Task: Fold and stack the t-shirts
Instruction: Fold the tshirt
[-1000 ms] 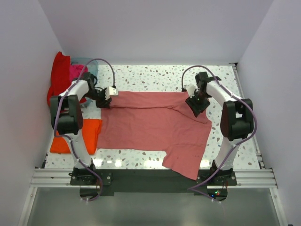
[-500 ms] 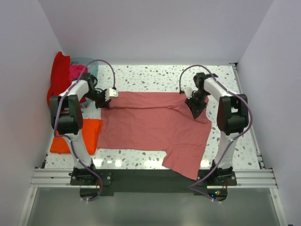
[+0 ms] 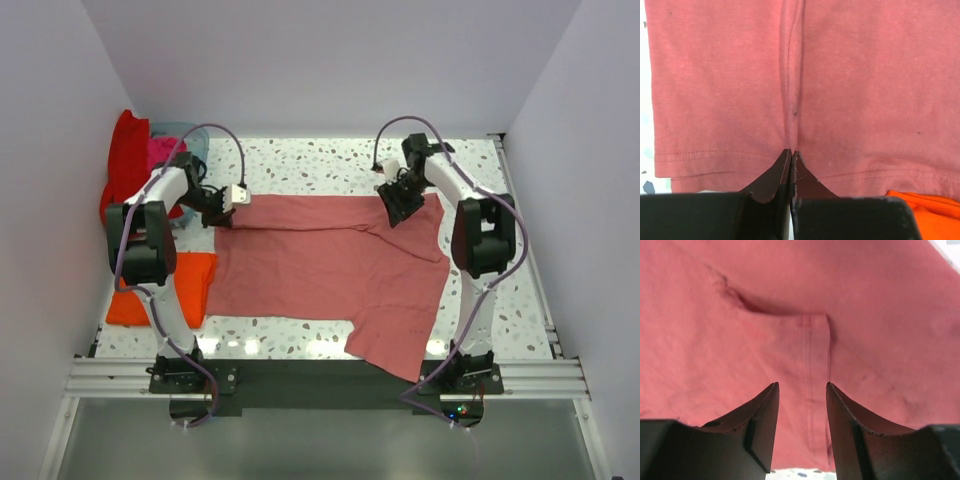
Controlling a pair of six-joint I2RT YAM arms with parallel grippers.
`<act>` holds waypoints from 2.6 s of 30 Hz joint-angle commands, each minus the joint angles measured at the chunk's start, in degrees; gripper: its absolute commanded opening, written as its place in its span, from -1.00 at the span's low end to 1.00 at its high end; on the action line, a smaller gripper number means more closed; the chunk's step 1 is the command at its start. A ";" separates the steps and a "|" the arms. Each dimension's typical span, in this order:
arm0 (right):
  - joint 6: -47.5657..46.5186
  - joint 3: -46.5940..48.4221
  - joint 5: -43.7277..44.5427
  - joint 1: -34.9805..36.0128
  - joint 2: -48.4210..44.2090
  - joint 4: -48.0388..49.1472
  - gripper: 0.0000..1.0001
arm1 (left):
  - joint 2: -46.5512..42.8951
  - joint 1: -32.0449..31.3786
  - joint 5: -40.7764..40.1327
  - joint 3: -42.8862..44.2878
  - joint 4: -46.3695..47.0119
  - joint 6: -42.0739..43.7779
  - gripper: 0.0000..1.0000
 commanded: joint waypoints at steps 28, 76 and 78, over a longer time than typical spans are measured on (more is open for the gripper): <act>-3.27 -13.06 -6.73 7.64 -7.60 -1.56 -0.94 | -1.90 0.12 -3.39 -1.70 -1.56 7.35 -1.00; 0.25 36.74 37.74 -4.75 30.17 16.19 -0.28 | 21.29 -8.58 -20.36 21.83 23.67 -65.84 -0.32; -1.06 38.16 38.09 -4.57 30.97 19.95 -0.22 | 24.63 -8.58 -20.45 27.45 22.71 -67.35 -0.31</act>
